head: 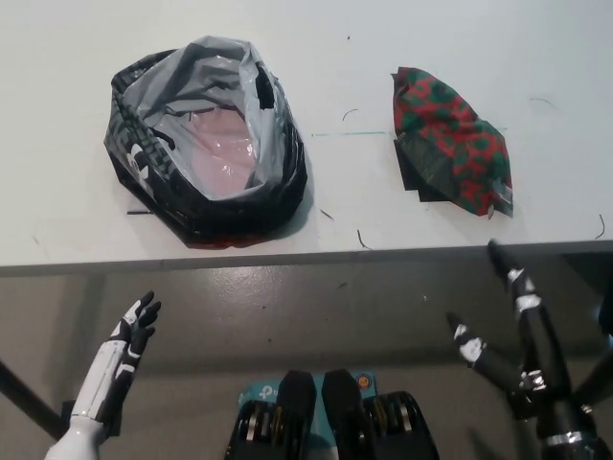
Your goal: The robot uses its right hand to pick up a bag of coffee beans and puts it in the black plastic bag, then the robot grabs the top of the bag and lifts it.
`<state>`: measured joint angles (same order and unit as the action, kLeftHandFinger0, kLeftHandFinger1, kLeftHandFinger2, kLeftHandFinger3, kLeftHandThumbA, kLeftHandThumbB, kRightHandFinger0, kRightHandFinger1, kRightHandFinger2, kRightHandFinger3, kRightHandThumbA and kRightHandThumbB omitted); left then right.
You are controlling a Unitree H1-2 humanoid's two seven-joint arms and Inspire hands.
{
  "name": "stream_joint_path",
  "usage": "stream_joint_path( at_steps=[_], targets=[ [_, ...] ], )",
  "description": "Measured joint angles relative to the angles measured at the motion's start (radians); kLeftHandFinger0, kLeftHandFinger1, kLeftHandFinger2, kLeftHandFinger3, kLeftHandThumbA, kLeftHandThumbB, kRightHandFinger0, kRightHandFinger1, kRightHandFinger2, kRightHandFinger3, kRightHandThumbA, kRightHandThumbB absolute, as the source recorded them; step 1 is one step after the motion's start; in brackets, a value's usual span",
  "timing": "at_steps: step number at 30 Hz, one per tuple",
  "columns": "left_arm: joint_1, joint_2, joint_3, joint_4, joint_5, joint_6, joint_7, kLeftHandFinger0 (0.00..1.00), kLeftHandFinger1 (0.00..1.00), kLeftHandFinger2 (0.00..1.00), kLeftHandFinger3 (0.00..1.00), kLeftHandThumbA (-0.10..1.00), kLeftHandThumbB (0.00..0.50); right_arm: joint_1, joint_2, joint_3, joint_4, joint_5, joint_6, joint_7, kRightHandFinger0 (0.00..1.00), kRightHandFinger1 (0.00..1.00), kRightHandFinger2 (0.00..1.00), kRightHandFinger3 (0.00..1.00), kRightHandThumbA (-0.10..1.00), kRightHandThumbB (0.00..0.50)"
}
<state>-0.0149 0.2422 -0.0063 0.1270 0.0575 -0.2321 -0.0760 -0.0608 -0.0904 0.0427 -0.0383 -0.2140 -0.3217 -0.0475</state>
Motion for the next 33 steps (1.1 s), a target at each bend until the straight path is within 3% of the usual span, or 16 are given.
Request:
stream_joint_path(
  at_steps=[1,7,10,15,19,28,33],
  targets=[
    [0.003,-0.003,-0.001,-0.004,0.000,0.000,0.000,1.00,1.00,1.00,1.00,1.00,0.260,-0.004,0.003,-0.004,-0.034,-0.014,0.006,-0.002,1.00,1.00,1.00,1.00,0.57,0.303],
    [0.044,-0.015,-0.014,-0.042,0.001,0.002,-0.001,1.00,1.00,1.00,1.00,1.00,0.257,-0.150,-0.005,-0.032,-0.194,-0.130,0.128,0.006,1.00,1.00,1.00,1.00,0.77,0.335],
    [0.051,-0.016,-0.017,-0.046,0.002,0.002,-0.001,1.00,1.00,1.00,1.00,1.00,0.270,-0.236,-0.025,-0.036,-0.198,-0.166,0.176,0.014,1.00,1.00,1.00,1.00,0.85,0.414],
    [0.057,-0.016,-0.023,-0.044,0.004,0.002,-0.001,1.00,1.00,1.00,1.00,1.00,0.272,-0.448,-0.079,-0.025,-0.133,-0.243,0.297,0.046,1.00,1.00,1.00,1.00,0.78,0.465],
    [0.057,-0.016,-0.027,-0.044,0.006,0.002,-0.001,1.00,1.00,1.00,1.00,1.00,0.275,-0.598,-0.117,-0.004,-0.008,-0.289,0.385,0.071,1.00,1.00,1.00,1.00,0.78,0.499],
    [0.055,-0.013,-0.035,-0.043,0.016,0.002,-0.006,1.00,1.00,1.00,1.00,1.00,0.298,-0.829,-0.150,0.056,0.317,-0.342,0.570,0.128,1.00,1.00,1.00,1.00,0.87,0.500],
    [0.055,-0.011,-0.038,-0.043,0.023,0.001,-0.010,1.00,1.00,1.00,1.00,1.00,0.313,-0.948,-0.148,0.094,0.543,-0.361,0.654,0.164,1.00,1.00,1.00,1.00,0.84,0.500]
  ],
)
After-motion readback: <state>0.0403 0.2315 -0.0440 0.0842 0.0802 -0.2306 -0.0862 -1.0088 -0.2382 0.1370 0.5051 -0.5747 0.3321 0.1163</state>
